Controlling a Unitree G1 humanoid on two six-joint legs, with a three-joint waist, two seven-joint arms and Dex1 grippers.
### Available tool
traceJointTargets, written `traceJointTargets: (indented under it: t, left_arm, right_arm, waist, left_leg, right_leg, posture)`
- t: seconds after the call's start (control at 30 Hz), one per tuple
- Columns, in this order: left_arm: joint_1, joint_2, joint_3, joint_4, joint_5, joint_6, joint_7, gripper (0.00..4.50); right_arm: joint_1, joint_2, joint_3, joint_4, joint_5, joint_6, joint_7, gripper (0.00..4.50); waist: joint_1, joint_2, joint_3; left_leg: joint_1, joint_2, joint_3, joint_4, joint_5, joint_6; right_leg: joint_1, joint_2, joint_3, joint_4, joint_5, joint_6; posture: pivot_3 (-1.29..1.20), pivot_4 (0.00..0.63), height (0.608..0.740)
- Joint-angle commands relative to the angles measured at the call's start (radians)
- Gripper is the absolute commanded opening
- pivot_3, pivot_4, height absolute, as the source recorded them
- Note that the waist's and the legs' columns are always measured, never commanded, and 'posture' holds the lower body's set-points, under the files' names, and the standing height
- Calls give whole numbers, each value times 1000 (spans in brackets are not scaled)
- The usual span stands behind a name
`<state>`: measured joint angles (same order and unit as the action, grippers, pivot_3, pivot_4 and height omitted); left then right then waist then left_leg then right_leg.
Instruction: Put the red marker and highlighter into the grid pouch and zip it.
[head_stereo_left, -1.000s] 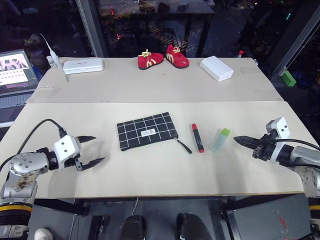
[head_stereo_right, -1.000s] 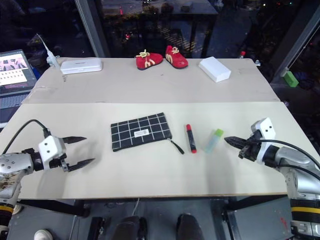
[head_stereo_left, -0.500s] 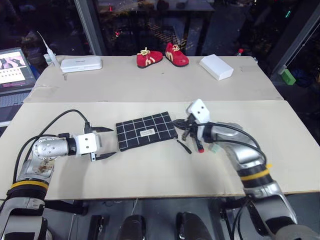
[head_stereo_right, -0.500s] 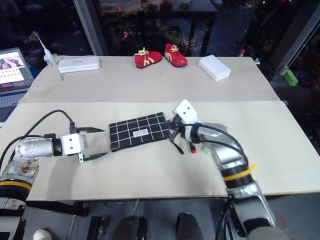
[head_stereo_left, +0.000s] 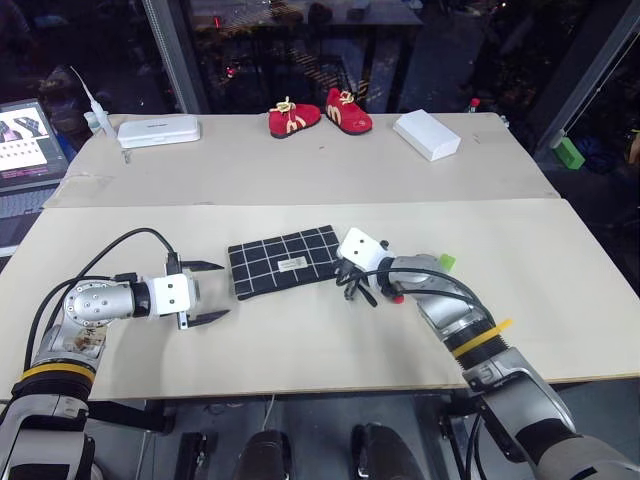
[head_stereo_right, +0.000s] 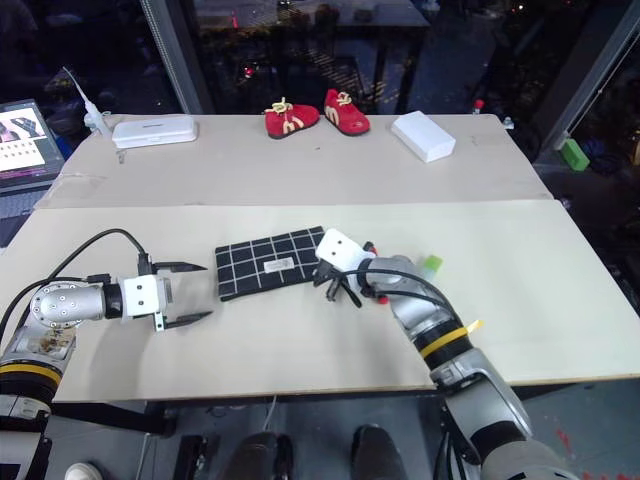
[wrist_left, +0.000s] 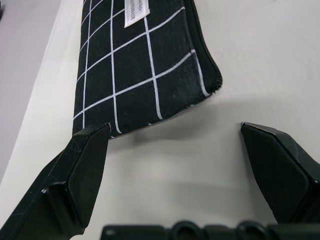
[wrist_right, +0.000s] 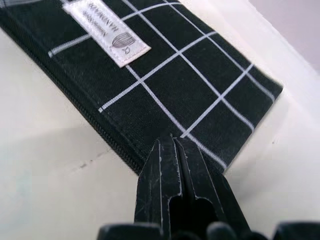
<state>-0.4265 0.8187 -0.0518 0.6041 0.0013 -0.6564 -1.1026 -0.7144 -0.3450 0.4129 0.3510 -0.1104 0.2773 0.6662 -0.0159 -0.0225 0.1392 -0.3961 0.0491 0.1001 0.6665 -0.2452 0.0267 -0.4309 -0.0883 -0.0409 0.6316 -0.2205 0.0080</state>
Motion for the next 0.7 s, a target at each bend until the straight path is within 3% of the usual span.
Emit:
traceJointTargets:
  t: [0.03,0.2,0.4,0.7]
  left_arm:
    - [-38,-6,-27,60,48,-90,34,4500]
    - [-106,-50,-69,198,157,-268,175,4500]
    - [-129,-107,-96,266,130,-362,187,4500]
    - [-198,-127,-132,381,221,-457,313,4500]
  right_arm:
    - [-2,-10,14,34,-51,-39,5,27]
    - [-4,5,-13,28,-44,-42,19,27]
    - [9,7,-23,13,-43,-19,29,27]
    - [12,3,-38,16,-48,-18,35,27]
  waist:
    - [2,0,0]
    - [5,0,0]
    - [4,0,-1]
    - [6,0,-1]
  left_leg:
    - [1,0,0,0,0,0]
    - [6,-1,0,0,0,0]
    - [6,-1,0,0,0,0]
    - [6,-1,0,0,0,0]
  right_leg:
    - [1,0,0,0,0,0]
    - [8,-1,0,-1,0,0]
    - [8,-1,0,-1,0,0]
    - [8,-2,-1,-1,0,0]
  posture:
    - [0,150,740]
    - [0,150,740]
    - [0,150,740]
    - [0,150,740]
